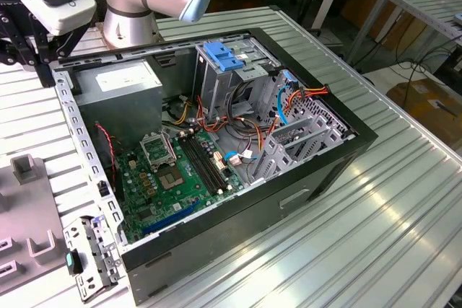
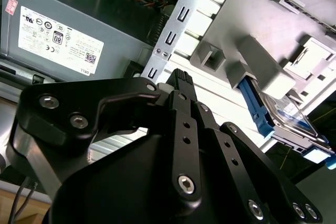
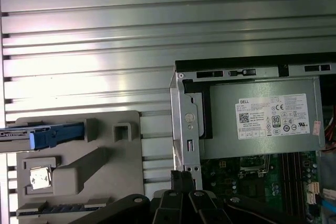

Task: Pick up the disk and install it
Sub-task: 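Reach for the disk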

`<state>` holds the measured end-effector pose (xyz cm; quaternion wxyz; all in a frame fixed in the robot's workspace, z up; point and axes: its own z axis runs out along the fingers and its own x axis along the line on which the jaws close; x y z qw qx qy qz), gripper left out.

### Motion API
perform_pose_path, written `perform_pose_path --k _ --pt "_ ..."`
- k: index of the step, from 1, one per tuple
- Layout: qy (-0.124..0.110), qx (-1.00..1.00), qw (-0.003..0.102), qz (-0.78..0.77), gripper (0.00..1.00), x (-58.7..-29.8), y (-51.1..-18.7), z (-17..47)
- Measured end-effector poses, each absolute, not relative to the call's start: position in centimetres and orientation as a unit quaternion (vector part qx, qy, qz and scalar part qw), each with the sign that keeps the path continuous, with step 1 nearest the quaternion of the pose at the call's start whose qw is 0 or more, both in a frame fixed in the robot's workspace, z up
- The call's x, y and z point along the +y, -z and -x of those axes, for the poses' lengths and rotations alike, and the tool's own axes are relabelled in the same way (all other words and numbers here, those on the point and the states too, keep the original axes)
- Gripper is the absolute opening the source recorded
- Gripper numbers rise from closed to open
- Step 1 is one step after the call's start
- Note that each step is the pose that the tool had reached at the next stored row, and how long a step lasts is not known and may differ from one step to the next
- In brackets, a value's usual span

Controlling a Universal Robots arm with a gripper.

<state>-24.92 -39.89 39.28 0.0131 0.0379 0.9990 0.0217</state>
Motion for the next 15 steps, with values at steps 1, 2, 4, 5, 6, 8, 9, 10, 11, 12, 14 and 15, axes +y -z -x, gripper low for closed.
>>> perform_pose_path --k 1,2,4,5,6,8,9,10,11,12,14,15 --pt "-0.022 0.999 0.013 -0.038 0.11 -39.9 -39.3 25.0" --pt "-0.022 0.999 0.013 -0.038 0.11 -39.9 -39.3 25.1" --pt "-0.022 0.999 0.013 -0.038 0.11 -39.9 -39.3 25.2" --pt "-0.022 0.999 0.013 -0.038 0.11 -39.9 -39.3 25.3" --pt "-0.022 0.999 0.013 -0.038 0.11 -39.9 -39.3 25.4" --pt "-0.022 0.999 0.013 -0.038 0.11 -39.9 -39.3 25.5" --pt "-0.022 0.999 0.013 -0.038 0.11 -39.9 -39.3 25.6" --pt "-0.022 0.999 0.013 -0.038 0.11 -39.9 -39.3 25.6" --pt "-0.022 0.999 0.013 -0.038 0.11 -39.9 -39.3 25.8" --pt "-0.022 0.999 0.013 -0.038 0.11 -39.9 -39.3 25.9" --pt "-0.022 0.999 0.013 -0.038 0.11 -39.9 -39.3 26.1" --pt "-0.022 0.999 0.013 -0.038 0.11 -39.9 -39.3 26.1"
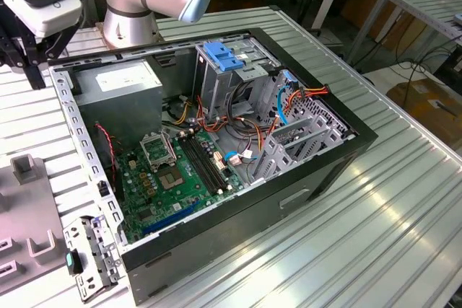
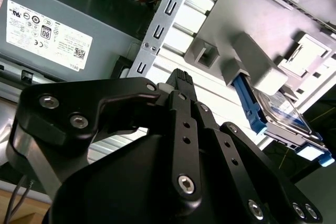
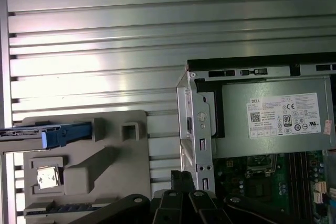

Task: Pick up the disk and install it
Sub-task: 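Reach for the disk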

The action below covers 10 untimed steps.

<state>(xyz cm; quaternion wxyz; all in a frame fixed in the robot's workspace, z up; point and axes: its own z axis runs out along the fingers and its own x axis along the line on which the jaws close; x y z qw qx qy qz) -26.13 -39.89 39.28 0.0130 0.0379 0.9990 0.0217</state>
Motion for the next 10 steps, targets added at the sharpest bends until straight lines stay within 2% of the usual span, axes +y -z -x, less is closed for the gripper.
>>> perform_pose_path --k 10 --pt "-0.022 0.999 0.013 -0.038 0.11 -39.89 -39.27 26.91"
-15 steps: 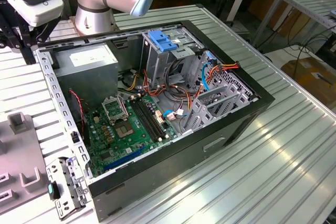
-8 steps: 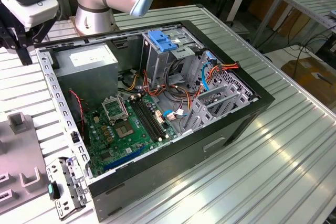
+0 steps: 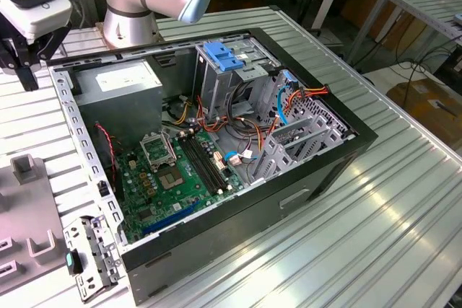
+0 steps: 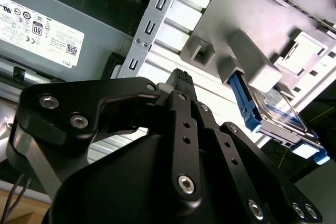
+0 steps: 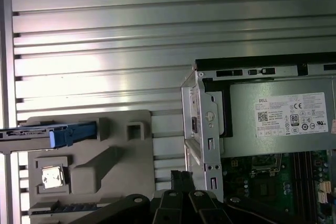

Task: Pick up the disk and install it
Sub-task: 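Reach for the disk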

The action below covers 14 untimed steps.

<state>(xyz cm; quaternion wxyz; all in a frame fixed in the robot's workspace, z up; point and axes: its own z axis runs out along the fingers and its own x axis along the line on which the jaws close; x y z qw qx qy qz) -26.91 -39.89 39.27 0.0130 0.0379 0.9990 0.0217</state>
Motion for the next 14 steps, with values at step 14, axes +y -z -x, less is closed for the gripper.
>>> perform_pose_path --k 14 --pt "-0.022 0.999 0.013 -0.038 0.11 -39.89 -39.27 27.96"
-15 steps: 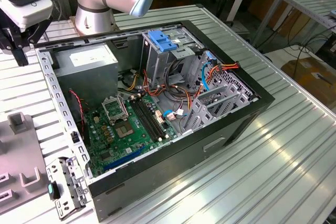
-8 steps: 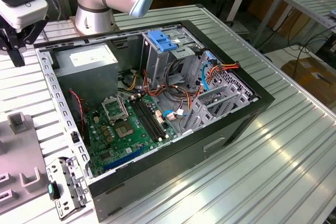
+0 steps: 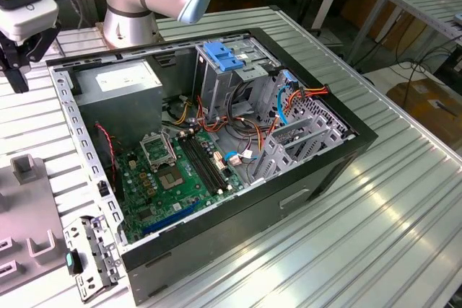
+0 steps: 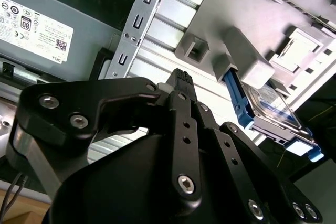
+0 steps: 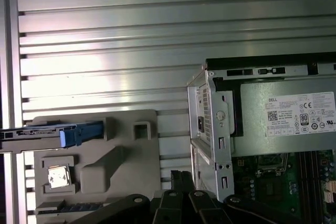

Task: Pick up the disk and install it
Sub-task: 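Reach for the disk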

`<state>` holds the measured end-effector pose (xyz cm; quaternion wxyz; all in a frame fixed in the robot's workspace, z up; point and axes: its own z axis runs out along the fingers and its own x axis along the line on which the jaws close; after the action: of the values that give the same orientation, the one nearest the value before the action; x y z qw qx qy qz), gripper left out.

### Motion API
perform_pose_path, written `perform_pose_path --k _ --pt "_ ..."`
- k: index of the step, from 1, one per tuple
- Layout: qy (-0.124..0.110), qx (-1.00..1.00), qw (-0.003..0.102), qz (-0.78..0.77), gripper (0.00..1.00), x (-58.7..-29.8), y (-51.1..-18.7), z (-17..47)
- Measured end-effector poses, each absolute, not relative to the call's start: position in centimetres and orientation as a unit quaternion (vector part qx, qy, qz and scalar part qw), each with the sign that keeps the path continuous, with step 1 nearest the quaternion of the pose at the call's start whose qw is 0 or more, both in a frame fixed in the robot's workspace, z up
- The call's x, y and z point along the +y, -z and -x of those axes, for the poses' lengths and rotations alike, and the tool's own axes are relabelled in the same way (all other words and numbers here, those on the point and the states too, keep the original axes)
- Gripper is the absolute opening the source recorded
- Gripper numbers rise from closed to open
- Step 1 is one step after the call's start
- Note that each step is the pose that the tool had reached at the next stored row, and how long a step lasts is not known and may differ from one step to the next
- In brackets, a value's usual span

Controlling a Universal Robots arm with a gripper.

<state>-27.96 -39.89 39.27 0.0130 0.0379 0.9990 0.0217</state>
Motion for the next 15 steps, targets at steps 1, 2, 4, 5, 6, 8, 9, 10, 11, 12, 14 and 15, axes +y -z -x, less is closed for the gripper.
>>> perform_pose_path --k 1,2,4,5,6,8,9,10,11,12,14,15 --pt "-0.022 0.999 0.013 -0.038 0.11 -39.9 -39.3 28.1" --pt "-0.022 0.999 0.013 -0.038 0.11 -39.9 -39.3 28.2" --pt "-0.022 0.999 0.013 -0.038 0.11 -39.9 -39.3 28.4" --pt "-0.022 0.999 0.013 -0.038 0.11 -39.9 -39.3 28.4" --pt "-0.022 0.999 0.013 -0.038 0.11 -39.9 -39.3 28.5" --pt "-0.022 0.999 0.013 -0.038 0.11 -39.9 -39.3 28.7" --pt "-0.022 0.999 0.013 -0.038 0.11 -39.9 -39.3 28.8" --pt "-0.022 0.999 0.013 -0.038 0.11 -39.9 -39.3 28.8" --pt "-0.022 0.999 0.013 -0.038 0.11 -39.9 -39.3 28.9" --pt "-0.022 0.999 0.013 -0.038 0.11 -39.9 -39.3 29.0" --pt "-0.022 0.999 0.013 -0.038 0.11 -39.9 -39.3 29.2" --pt "-0.022 0.999 0.013 -0.038 0.11 -39.9 -39.3 29.2"
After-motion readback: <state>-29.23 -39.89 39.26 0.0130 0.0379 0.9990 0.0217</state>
